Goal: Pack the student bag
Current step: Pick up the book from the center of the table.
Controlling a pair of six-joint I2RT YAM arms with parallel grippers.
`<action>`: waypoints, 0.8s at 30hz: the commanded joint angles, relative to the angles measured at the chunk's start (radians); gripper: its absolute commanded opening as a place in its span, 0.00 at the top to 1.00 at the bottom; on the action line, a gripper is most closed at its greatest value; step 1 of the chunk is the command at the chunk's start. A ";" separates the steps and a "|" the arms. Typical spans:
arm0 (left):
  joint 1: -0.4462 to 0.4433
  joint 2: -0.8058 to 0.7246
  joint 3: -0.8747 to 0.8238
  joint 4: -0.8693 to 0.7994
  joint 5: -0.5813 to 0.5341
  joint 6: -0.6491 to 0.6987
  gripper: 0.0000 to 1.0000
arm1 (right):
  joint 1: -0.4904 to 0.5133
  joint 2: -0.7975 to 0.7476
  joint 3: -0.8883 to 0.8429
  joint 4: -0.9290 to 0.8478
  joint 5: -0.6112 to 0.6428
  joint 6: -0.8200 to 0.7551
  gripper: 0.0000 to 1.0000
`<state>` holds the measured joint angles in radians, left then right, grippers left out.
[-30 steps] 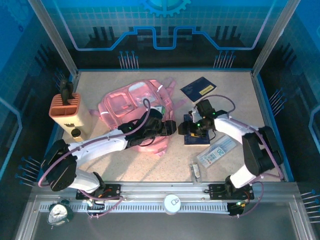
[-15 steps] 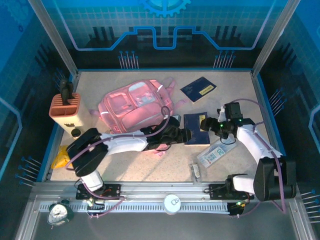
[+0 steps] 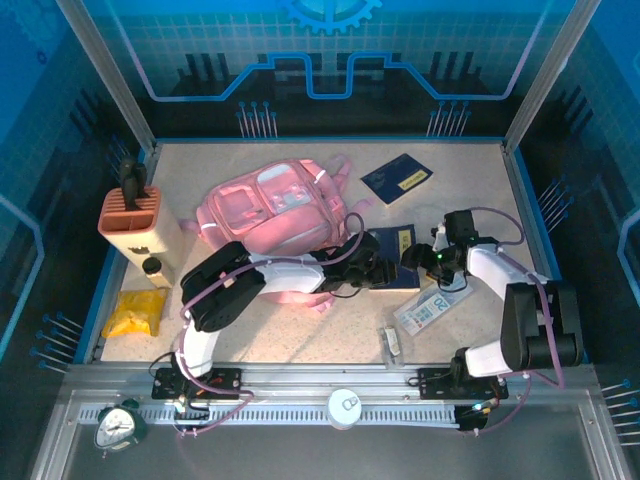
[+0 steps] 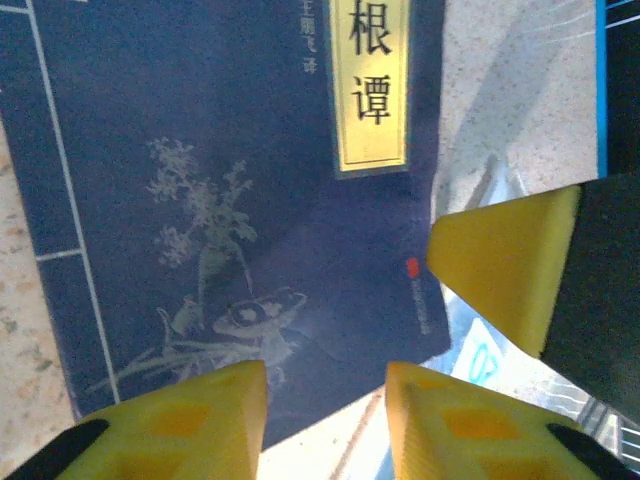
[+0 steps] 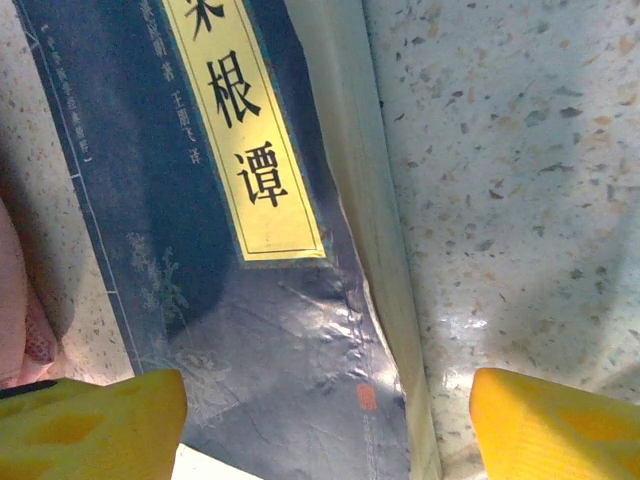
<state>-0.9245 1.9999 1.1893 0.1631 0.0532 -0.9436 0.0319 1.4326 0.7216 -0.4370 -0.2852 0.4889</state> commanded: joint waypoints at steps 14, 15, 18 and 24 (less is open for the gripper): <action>0.024 0.031 -0.034 -0.058 -0.021 0.011 0.82 | 0.040 0.009 -0.011 0.040 -0.144 -0.017 0.26; 0.024 0.031 -0.037 -0.059 -0.021 0.010 0.83 | 0.039 -0.005 -0.013 0.036 -0.154 -0.018 0.27; 0.024 0.034 -0.042 -0.070 -0.022 0.012 0.86 | 0.040 -0.041 -0.017 0.028 -0.172 -0.027 0.30; 0.024 0.031 -0.055 -0.067 -0.026 0.011 0.91 | 0.039 -0.084 -0.021 -0.013 -0.193 -0.056 0.37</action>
<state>-0.9039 2.0308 1.1675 0.1444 0.0418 -0.9417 0.0586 1.3781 0.7124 -0.4095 -0.4038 0.4599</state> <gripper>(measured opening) 0.091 0.645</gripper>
